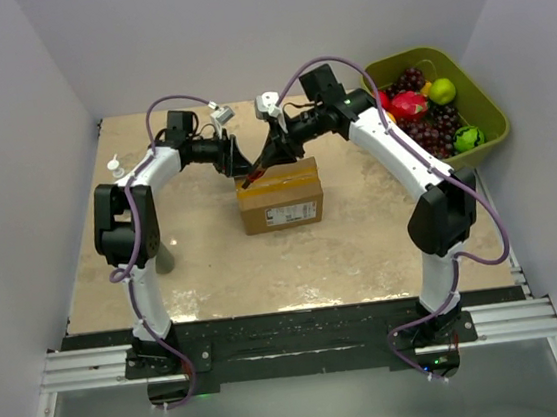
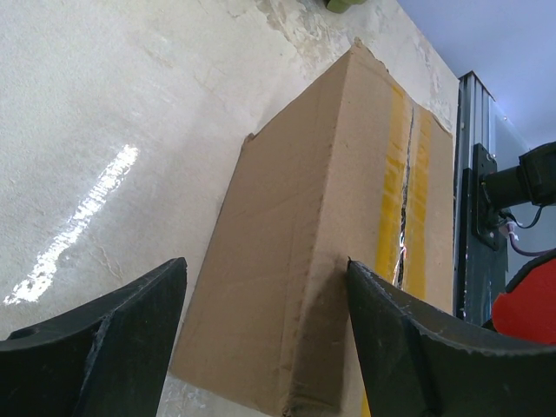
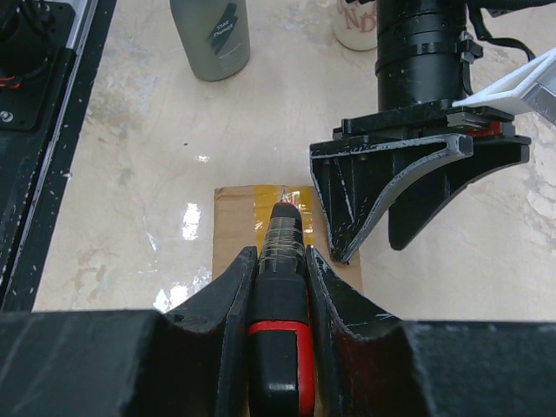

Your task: Unpack the express box

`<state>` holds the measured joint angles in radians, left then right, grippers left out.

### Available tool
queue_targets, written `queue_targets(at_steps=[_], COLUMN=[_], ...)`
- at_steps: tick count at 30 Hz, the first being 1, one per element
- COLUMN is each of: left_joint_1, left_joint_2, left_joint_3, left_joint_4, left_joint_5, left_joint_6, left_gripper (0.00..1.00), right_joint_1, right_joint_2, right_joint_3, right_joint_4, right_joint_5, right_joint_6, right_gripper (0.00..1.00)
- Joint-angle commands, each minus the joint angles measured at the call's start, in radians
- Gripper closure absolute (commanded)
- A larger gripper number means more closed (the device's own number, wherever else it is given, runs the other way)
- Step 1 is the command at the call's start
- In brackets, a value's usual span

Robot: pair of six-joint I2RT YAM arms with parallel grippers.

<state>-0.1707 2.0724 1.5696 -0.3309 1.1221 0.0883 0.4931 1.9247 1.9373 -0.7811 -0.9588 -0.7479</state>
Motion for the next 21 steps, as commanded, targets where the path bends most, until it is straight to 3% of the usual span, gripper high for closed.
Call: queue_targets(at_steps=[1,10,21], left_joint_1=[-0.012,-0.012,-0.013], left_joint_2=[0.02,0.023,0.031], left_joint_3=[0.018,0.023,0.032], left_joint_4=[-0.007,-0.011,-0.008], left_joint_5=[-0.028,-0.025,-0.018], left_joint_6=[0.008,0.008,0.008], left_gripper=[0.22,0.22,0.22], right_joint_1=[0.013,0.016,0.018], right_joint_2=[-0.032,-0.03,0.016], right_joint_3=[0.04,0.042,0.149], right_joint_4=[-0.018,0.011,-0.155], right_joint_5=[-0.006,0.017,0.111], right_joint_6=[-0.059,-0.056,-0.203], right_gripper=[1.0,1.0,1.0])
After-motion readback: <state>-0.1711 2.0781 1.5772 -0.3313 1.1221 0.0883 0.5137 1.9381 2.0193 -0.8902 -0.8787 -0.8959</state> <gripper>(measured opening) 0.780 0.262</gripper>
